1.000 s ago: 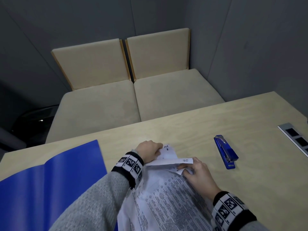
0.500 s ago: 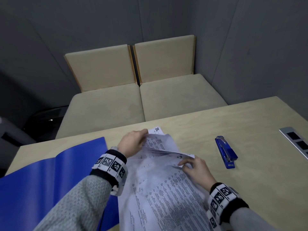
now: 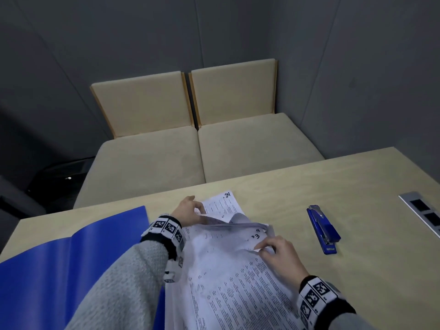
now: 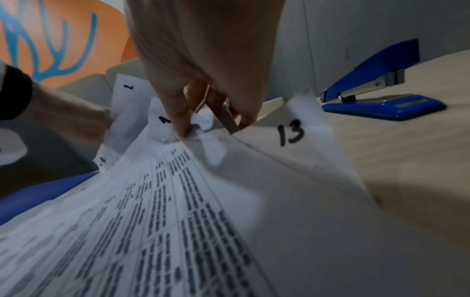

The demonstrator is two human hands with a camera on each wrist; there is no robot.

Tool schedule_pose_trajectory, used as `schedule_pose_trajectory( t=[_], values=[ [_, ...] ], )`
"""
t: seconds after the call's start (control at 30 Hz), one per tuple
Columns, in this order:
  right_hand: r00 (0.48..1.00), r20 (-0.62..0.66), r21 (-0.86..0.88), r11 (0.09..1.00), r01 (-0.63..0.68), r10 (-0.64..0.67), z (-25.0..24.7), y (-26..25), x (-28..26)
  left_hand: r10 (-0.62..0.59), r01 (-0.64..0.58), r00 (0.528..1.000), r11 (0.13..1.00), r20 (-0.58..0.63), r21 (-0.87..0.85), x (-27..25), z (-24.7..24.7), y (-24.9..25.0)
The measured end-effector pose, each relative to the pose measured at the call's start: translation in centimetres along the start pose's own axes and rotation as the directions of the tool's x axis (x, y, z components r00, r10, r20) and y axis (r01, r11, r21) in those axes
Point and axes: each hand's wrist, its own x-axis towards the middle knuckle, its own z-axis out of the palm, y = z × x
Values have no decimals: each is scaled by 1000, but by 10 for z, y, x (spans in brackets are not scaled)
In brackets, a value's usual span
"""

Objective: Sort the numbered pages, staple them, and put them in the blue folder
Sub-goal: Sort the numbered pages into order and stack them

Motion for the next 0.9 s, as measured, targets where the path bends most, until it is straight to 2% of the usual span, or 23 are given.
schedule_pose_trajectory(
  t=[0.13, 0.23, 0.37, 0.5, 0.57, 0.63, 0.73, 0.83, 0.9],
  values=[
    [999, -9, 27, 998, -48, 48, 0, 2, 7, 3, -11, 998, 994, 69, 106, 20, 4, -4],
    [997, 5, 40, 997, -73, 73, -1, 3, 12, 54, -52, 999, 983, -5, 174, 28, 6, -7],
    [997, 38, 55, 996, -74, 72, -4, 1, 17, 88, -76, 993, 986, -74, 147, 29, -2, -5],
    [995, 95, 12, 999, -40, 39, -11, -2, 20, 41, -37, 999, 992, -33, 122, 33, -18, -4],
    [994, 102, -23, 999, -45, 47, -11, 1, 22, 54, -49, 998, 976, -18, 213, 32, -23, 1],
    [992, 106, -54, 997, -57, 63, -10, 4, 23, 143, -107, 987, 931, -78, 350, 27, -28, 10],
    [992, 105, -81, 995, -58, 67, -7, 9, 25, 329, -200, 918, 866, -220, 458, 10, -33, 23],
    [992, 109, -85, 995, -47, 56, -7, 9, 26, 473, -265, 808, 825, -352, 499, -23, -43, 31],
    [992, 114, -90, 995, -42, 52, -7, 8, 24, 511, -267, 731, 824, -451, 500, -53, -57, 34]
  ],
)
